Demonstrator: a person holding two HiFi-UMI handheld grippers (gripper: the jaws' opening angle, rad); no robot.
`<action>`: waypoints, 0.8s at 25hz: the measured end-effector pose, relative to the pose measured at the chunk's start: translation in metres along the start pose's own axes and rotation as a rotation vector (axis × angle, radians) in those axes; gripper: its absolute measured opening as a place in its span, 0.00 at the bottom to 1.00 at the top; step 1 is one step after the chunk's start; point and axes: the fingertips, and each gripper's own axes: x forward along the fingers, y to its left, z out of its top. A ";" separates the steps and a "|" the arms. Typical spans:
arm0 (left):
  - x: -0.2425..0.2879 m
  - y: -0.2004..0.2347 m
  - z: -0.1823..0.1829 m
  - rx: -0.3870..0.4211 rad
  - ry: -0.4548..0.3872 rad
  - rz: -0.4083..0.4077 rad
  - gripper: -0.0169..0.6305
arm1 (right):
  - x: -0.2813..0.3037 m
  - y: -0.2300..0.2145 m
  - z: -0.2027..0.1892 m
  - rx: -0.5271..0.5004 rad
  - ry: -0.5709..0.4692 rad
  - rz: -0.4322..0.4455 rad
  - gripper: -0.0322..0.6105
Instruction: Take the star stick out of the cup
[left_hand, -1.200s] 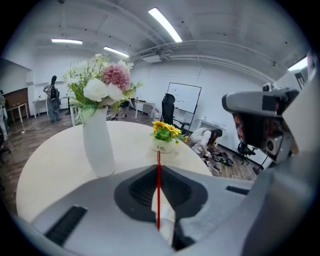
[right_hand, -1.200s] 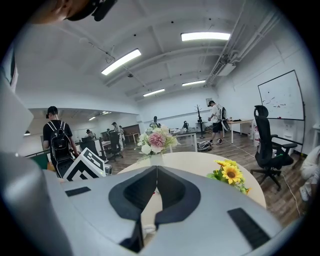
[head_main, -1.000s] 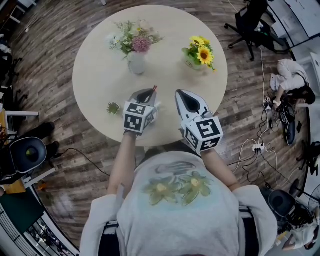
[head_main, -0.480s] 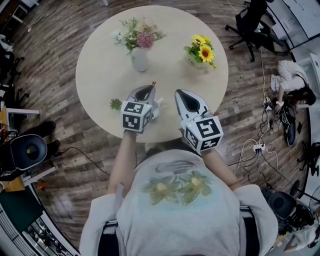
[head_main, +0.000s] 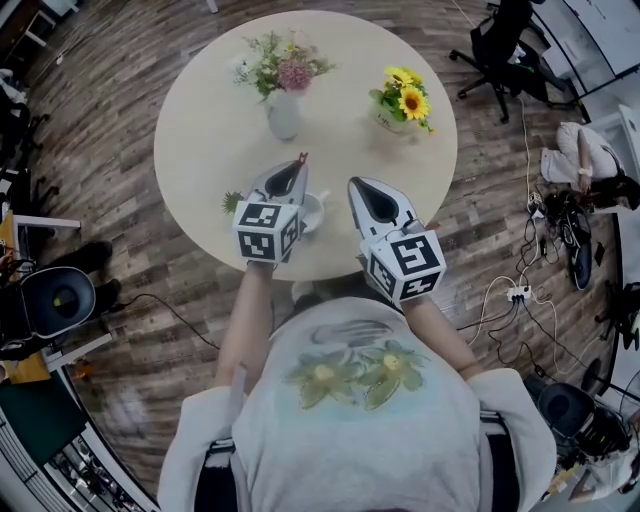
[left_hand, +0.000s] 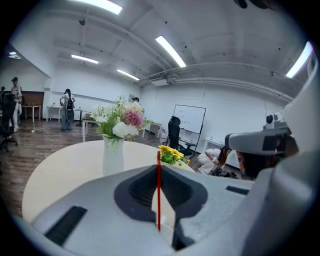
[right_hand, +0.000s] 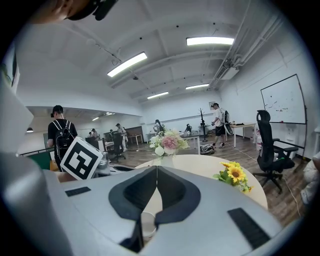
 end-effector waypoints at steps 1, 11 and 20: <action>-0.002 0.001 0.003 -0.006 -0.011 0.002 0.06 | 0.000 0.001 -0.001 -0.001 0.001 -0.001 0.08; -0.024 0.002 0.033 -0.031 -0.099 0.027 0.06 | -0.003 0.010 -0.002 -0.009 -0.004 0.003 0.08; -0.058 -0.003 0.072 -0.001 -0.211 0.065 0.06 | -0.004 0.016 0.004 -0.017 -0.023 0.016 0.08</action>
